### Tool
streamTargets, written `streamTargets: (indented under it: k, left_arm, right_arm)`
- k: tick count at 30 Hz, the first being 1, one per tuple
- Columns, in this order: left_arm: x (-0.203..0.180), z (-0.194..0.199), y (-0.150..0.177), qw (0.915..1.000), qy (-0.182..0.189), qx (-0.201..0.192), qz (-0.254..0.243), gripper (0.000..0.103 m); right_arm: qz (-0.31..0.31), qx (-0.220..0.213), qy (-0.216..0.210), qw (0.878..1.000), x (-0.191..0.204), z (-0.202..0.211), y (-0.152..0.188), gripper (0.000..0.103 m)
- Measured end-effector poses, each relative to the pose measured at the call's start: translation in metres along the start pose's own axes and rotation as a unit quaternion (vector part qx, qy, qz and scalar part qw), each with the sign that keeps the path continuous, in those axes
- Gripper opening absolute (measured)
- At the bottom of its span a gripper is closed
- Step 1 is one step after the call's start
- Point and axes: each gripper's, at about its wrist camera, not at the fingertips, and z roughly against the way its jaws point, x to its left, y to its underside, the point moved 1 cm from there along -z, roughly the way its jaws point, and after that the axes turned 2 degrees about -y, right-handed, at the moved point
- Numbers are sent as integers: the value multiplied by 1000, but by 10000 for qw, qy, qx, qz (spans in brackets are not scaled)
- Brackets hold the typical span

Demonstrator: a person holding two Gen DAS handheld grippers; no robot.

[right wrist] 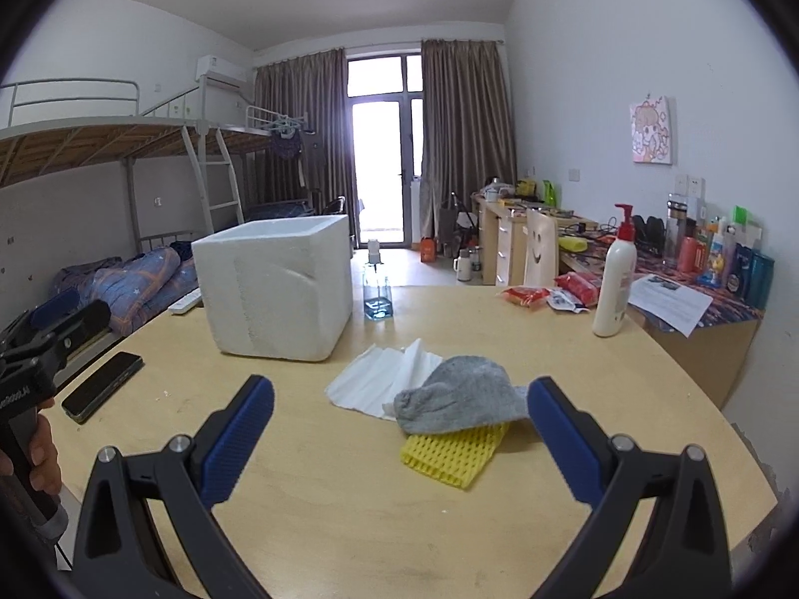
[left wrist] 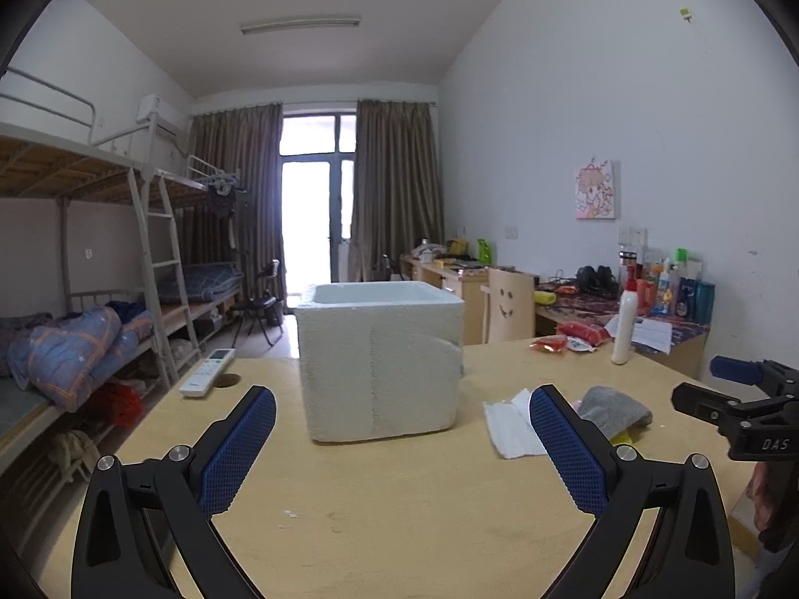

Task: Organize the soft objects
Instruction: 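Move both grippers back toward the tissues and grey plush on the table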

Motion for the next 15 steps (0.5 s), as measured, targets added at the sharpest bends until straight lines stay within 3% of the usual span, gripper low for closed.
streamTargets:
  k: [15]
  left_arm:
    - [-37, -18, -4, 9975, 643, 208, -200, 102]
  right_arm:
    - [-249, 20, 469, 9986, -42, 13, 7, 103]
